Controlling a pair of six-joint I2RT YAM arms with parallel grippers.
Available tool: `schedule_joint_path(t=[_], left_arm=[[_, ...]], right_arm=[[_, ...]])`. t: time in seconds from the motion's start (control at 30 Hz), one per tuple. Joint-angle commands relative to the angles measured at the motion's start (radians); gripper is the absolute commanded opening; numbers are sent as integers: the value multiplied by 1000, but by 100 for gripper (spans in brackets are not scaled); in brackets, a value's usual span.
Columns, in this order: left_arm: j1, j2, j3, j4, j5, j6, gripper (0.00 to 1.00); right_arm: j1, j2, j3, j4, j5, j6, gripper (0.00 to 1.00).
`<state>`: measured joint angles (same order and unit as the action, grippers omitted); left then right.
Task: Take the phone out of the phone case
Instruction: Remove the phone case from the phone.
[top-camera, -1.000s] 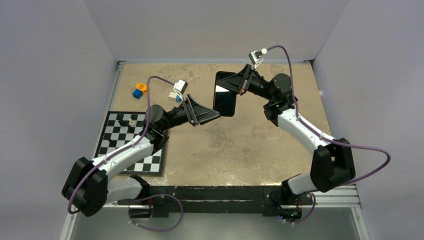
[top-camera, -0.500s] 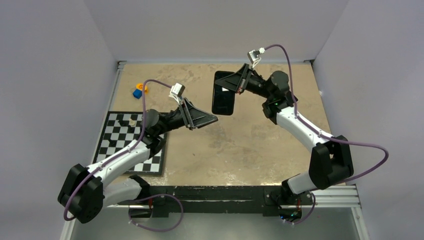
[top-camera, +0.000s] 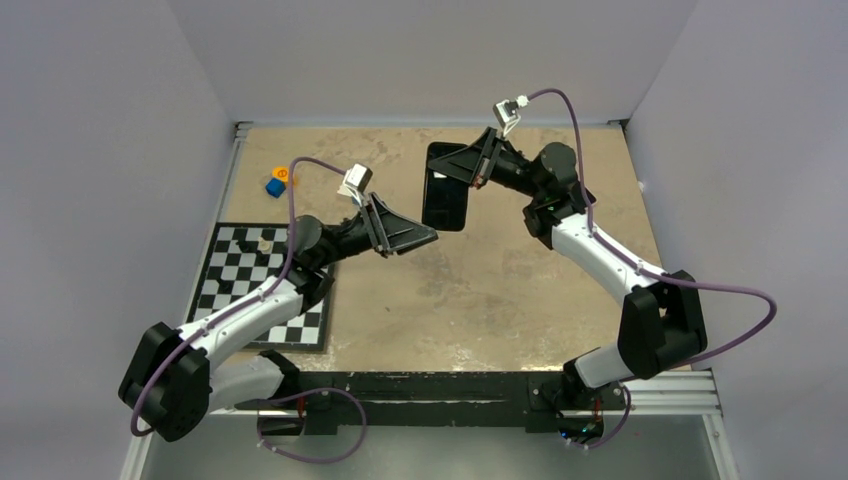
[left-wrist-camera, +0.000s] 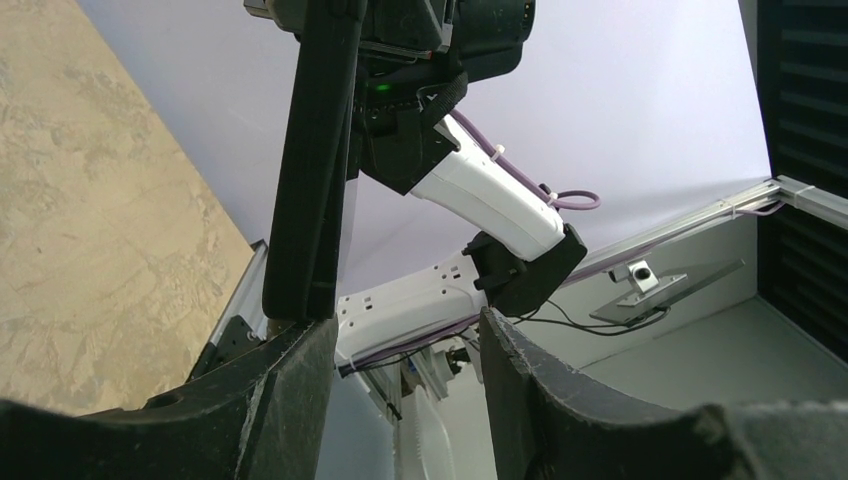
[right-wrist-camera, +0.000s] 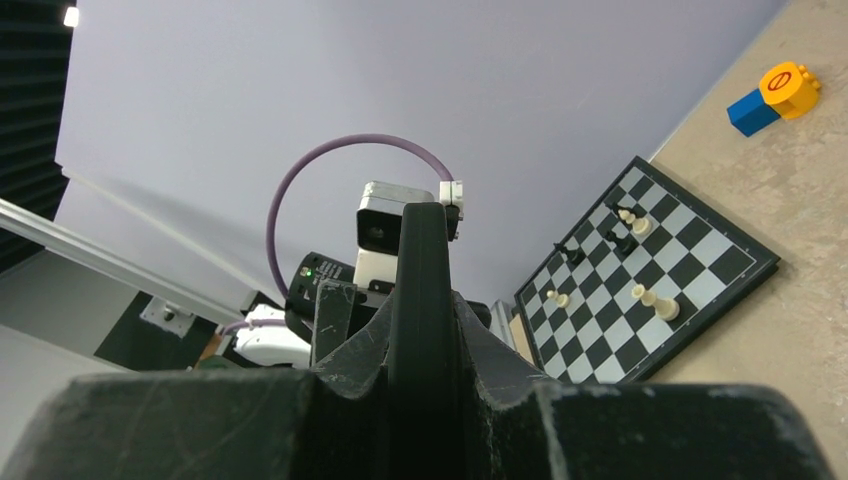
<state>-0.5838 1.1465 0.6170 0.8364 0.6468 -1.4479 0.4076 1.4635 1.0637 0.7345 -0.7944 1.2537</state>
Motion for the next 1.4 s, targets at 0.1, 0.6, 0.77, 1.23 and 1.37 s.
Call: schedule_joint_path(t=[0.1,0.6,0.77,1.23,1.37], left_arm=[[-1,-1,59,23,-50,7,58],[9,-35,61,-149,-222,29,52],[14,-24,66,-113,-271,0,50],[18,-50,188,-243,-262,236,32],[18,-68,212,-282,-258,326,32]], right_arm=[[25,-41,7,83,11,23,0],[51,-63,-24,148,-15,68,0],[53,-59,-35,163,-26,72,0],[69,-84,25,-132,-52,-174,0],[73,-74,34,-136,-78,-178,0]])
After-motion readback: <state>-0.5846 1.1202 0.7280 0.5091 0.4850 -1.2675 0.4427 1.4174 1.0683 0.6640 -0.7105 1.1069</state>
